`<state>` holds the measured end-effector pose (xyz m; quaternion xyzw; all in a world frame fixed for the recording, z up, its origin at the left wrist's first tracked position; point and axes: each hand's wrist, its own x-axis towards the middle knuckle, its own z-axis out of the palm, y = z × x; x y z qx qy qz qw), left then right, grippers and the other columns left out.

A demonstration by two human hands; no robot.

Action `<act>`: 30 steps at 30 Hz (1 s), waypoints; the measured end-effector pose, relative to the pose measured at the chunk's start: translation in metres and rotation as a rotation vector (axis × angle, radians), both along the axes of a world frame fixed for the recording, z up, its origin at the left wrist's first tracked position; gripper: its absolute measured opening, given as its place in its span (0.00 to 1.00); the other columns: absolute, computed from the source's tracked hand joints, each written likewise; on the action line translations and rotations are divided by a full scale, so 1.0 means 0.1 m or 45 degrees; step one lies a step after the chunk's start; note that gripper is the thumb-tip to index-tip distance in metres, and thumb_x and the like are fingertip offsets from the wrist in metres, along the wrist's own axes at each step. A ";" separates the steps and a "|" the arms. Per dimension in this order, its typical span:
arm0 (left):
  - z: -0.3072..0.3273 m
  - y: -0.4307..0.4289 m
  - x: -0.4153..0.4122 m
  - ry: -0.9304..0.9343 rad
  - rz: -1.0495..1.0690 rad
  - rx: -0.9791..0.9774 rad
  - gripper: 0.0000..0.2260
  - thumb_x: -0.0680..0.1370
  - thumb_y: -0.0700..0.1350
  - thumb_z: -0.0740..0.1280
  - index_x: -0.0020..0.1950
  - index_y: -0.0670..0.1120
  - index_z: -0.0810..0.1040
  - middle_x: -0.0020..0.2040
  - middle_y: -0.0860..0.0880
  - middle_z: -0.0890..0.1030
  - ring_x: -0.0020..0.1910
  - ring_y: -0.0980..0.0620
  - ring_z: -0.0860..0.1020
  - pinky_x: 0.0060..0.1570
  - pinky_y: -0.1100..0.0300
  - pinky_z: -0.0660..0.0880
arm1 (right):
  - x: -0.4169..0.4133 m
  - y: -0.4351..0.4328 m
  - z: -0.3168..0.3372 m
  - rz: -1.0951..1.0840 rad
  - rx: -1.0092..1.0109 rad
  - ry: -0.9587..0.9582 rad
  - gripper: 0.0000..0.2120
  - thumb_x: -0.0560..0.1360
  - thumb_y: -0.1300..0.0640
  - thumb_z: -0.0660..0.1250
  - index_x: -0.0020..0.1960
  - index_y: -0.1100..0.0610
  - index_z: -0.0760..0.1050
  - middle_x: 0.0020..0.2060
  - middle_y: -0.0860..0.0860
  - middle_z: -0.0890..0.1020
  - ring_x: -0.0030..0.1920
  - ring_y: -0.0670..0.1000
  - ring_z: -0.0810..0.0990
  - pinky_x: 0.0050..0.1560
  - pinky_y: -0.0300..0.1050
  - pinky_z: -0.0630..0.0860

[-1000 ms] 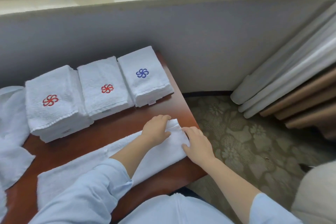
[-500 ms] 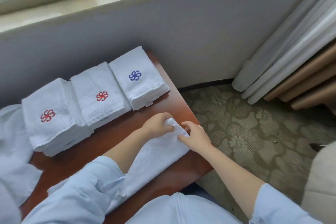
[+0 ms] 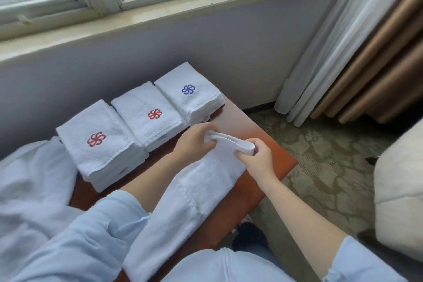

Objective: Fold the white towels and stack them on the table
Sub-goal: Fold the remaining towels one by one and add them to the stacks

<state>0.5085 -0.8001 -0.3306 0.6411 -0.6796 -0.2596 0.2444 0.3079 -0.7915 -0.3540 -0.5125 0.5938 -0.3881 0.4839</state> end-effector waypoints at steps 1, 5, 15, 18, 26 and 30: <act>0.06 0.11 0.09 0.008 -0.009 -0.038 0.10 0.75 0.45 0.70 0.55 0.54 0.80 0.50 0.62 0.78 0.50 0.62 0.74 0.47 0.67 0.68 | 0.08 0.13 0.07 -0.029 -0.055 -0.028 0.10 0.68 0.67 0.75 0.43 0.56 0.77 0.36 0.46 0.80 0.34 0.36 0.77 0.33 0.29 0.71; 0.31 0.58 0.46 0.019 -0.021 -0.187 0.10 0.74 0.42 0.72 0.53 0.52 0.82 0.49 0.56 0.81 0.50 0.56 0.75 0.50 0.61 0.70 | 0.42 0.61 0.32 -0.036 -0.207 -0.050 0.11 0.68 0.64 0.77 0.42 0.53 0.78 0.35 0.43 0.83 0.36 0.37 0.79 0.35 0.31 0.74; 0.33 1.84 1.20 -0.050 0.077 -0.312 0.07 0.71 0.35 0.74 0.46 0.44 0.81 0.46 0.50 0.80 0.48 0.50 0.76 0.47 0.56 0.73 | 1.12 1.70 0.39 0.242 -0.247 0.127 0.12 0.68 0.59 0.75 0.42 0.44 0.76 0.38 0.39 0.82 0.36 0.42 0.77 0.36 0.41 0.74; 0.16 2.12 1.38 -0.056 0.099 -0.244 0.08 0.71 0.36 0.75 0.45 0.45 0.79 0.45 0.51 0.77 0.47 0.49 0.75 0.47 0.54 0.73 | 1.28 1.92 0.30 0.398 -0.310 0.224 0.13 0.68 0.61 0.75 0.43 0.44 0.76 0.41 0.38 0.81 0.41 0.40 0.77 0.37 0.30 0.71; -0.27 2.73 1.68 -0.170 0.226 -0.067 0.09 0.70 0.32 0.69 0.44 0.46 0.79 0.52 0.51 0.74 0.51 0.48 0.75 0.47 0.50 0.75 | 1.55 2.26 -0.06 0.822 -0.329 0.543 0.11 0.72 0.56 0.73 0.52 0.49 0.77 0.46 0.41 0.77 0.45 0.44 0.77 0.45 0.37 0.79; -0.41 2.86 1.72 -0.179 0.322 0.086 0.09 0.72 0.36 0.68 0.45 0.50 0.77 0.55 0.54 0.72 0.49 0.54 0.73 0.46 0.54 0.74 | 1.65 2.32 -0.21 0.954 -0.315 0.645 0.12 0.72 0.54 0.73 0.55 0.49 0.78 0.49 0.44 0.80 0.46 0.45 0.77 0.49 0.39 0.80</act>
